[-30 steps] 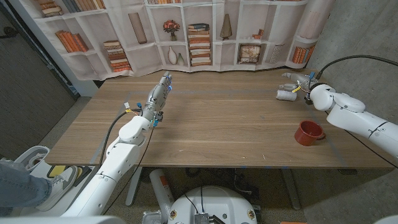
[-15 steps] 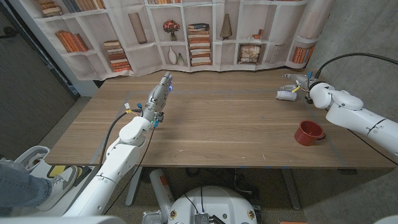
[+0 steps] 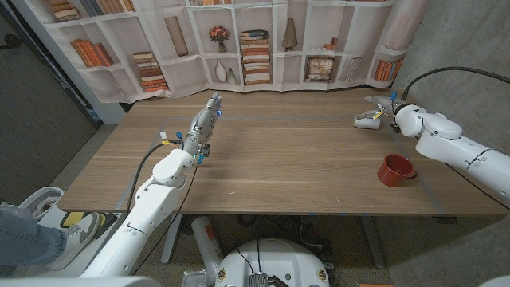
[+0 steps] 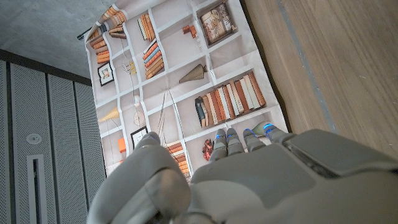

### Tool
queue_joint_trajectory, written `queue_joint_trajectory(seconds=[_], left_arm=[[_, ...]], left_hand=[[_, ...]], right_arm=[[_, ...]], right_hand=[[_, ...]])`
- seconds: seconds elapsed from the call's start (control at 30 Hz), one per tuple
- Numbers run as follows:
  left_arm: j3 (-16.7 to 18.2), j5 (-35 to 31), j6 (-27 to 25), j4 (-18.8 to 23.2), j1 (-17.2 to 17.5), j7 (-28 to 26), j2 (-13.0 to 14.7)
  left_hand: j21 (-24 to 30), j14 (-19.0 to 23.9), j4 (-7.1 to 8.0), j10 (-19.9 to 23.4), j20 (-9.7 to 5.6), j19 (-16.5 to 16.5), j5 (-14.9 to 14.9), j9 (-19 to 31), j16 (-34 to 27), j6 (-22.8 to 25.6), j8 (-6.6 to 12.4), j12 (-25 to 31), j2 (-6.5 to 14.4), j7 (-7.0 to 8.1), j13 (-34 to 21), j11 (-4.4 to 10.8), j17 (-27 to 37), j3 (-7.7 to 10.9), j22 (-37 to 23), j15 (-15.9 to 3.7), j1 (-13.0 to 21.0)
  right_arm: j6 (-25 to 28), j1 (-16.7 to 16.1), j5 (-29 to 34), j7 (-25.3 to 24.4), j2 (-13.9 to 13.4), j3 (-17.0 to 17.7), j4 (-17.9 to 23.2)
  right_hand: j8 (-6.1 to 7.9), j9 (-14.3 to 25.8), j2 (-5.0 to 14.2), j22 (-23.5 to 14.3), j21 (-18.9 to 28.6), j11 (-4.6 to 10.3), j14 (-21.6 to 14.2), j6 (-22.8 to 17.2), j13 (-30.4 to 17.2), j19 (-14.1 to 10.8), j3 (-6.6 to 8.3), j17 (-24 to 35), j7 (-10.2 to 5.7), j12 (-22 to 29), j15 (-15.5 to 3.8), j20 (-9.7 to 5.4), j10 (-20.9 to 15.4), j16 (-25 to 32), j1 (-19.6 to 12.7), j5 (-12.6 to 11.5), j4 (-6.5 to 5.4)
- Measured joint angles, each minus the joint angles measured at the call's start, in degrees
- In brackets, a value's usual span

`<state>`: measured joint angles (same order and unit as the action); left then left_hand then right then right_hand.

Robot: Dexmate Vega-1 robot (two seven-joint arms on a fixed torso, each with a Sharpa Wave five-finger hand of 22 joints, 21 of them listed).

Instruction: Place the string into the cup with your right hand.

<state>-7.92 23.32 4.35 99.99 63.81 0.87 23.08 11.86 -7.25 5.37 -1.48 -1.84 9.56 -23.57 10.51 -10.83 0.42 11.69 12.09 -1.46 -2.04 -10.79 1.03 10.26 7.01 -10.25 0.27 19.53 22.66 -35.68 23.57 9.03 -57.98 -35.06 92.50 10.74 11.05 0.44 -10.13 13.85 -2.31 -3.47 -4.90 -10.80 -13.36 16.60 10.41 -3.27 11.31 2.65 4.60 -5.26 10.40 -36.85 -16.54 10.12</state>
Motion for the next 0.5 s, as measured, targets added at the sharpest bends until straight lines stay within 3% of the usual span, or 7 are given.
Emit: queue_joint_trajectory(seconds=[0.5], left_arm=[[0.3,0.0,-0.7,1.2,0.7,-0.4,0.5]], left_hand=[[-0.2,0.0,-0.03,0.0,0.0,0.0,0.0,0.0,0.0,0.0,0.0,0.0,0.3,0.0,0.0,0.0,0.0,-0.33,0.0,0.0,0.3]], right_arm=[[0.0,1.9,1.4,1.6,1.5,-1.2,-2.5]], right_hand=[[0.35,0.0,-0.65,0.0,-0.3,0.16,0.0,-0.4,0.0,-0.6,0.02,0.0,-0.43,0.0,0.0,0.62,-0.2,0.0,-1.3,-0.2,-0.02]])
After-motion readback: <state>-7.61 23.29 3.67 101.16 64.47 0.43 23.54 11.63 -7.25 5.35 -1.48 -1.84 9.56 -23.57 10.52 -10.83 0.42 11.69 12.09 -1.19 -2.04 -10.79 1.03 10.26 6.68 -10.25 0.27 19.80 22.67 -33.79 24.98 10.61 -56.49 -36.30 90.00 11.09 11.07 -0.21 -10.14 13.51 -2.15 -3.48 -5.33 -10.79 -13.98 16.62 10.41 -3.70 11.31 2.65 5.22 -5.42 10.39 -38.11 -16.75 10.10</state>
